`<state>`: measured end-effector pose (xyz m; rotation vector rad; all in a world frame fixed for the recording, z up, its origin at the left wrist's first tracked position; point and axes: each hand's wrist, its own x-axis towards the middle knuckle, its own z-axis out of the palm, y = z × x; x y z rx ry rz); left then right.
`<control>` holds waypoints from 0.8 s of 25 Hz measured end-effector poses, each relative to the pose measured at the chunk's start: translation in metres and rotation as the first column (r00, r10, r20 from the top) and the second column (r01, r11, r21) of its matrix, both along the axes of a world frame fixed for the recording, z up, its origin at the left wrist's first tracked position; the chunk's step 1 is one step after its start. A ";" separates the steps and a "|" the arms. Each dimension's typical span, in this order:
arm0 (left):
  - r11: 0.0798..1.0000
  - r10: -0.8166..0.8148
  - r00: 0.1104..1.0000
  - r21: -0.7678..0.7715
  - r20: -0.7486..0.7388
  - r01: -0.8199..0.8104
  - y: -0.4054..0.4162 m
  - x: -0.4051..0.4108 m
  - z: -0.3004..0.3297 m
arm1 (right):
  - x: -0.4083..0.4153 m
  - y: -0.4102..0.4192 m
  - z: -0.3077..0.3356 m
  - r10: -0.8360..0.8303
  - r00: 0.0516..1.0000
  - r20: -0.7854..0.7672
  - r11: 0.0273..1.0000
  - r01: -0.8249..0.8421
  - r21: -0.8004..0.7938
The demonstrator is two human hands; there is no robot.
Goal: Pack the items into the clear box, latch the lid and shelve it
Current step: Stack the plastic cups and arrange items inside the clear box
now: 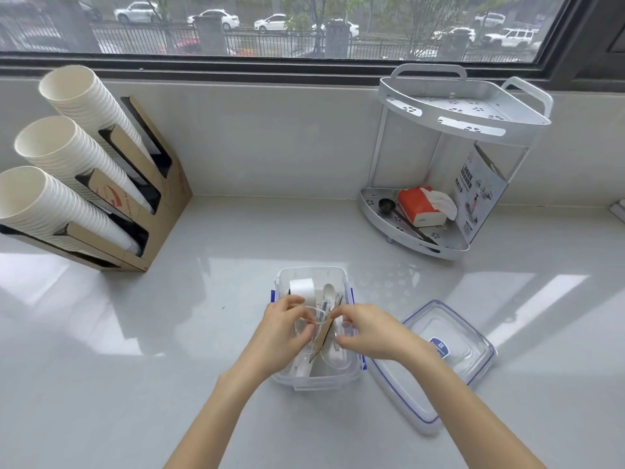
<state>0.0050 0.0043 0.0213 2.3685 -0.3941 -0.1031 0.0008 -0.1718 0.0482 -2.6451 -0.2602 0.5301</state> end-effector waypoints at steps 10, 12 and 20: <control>0.981 0.113 0.993 -0.159 -0.021 -0.115 0.005 0.000 0.010 | 0.023 -0.022 0.024 -0.266 0.959 0.095 0.923 0.225 0.312; 0.977 0.124 0.992 -0.172 -0.013 -0.124 0.006 0.001 0.010 | 0.025 -0.019 0.026 -0.322 0.938 0.127 0.882 0.249 0.400; 0.936 0.149 0.984 -0.306 -0.092 -0.171 0.002 0.000 0.014 | 0.017 0.011 0.017 -0.411 0.911 0.029 0.648 0.269 0.713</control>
